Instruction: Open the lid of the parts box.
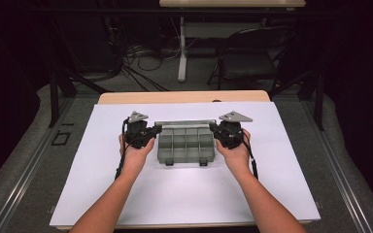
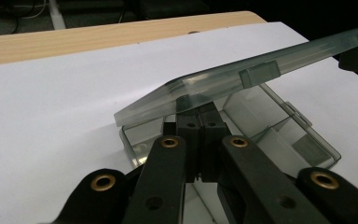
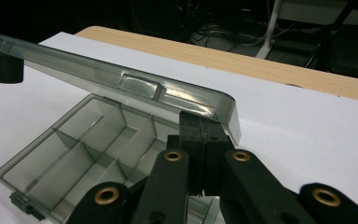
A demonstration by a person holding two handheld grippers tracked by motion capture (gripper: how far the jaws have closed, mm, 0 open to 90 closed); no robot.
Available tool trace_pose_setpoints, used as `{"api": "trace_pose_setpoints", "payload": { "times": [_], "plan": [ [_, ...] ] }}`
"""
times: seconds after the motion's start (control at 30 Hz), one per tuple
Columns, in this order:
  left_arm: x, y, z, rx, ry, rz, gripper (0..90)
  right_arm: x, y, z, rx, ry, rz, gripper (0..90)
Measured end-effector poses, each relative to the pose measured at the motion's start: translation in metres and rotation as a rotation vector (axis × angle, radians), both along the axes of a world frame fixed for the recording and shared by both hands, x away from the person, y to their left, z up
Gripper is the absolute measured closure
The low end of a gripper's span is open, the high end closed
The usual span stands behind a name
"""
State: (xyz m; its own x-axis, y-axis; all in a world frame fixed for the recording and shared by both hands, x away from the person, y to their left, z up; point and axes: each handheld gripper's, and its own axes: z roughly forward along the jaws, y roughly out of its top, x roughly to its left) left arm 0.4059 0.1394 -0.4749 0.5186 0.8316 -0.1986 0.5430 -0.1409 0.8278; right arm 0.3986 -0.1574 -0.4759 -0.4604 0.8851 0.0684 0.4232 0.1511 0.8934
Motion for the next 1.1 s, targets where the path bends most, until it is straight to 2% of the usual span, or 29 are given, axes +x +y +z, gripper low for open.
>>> {"api": "trace_pose_setpoints", "payload": {
  "times": [0.37, 0.7, 0.83, 0.97, 1.1],
  "plan": [
    [0.01, 0.0, 0.007, -0.002, 0.001, 0.024, 90.0, 0.01, 0.001, 0.006, 0.006, -0.013, -0.02, 90.0],
    [0.014, 0.002, 0.005, -0.009, -0.001, 0.036, 90.0, 0.013, 0.001, 0.009, 0.01, -0.024, -0.026, 90.0],
    [0.014, 0.001, 0.005, -0.012, -0.004, 0.041, 90.0, 0.012, 0.0, 0.009, 0.013, -0.022, -0.027, 90.0],
    [0.015, 0.0, 0.006, -0.012, -0.003, 0.041, 90.0, 0.007, -0.001, 0.007, 0.036, -0.027, -0.021, 87.4],
    [0.015, -0.001, 0.007, -0.013, -0.007, 0.04, 90.0, 0.001, -0.001, 0.003, 0.026, -0.039, -0.02, 85.1]
  ]
}}
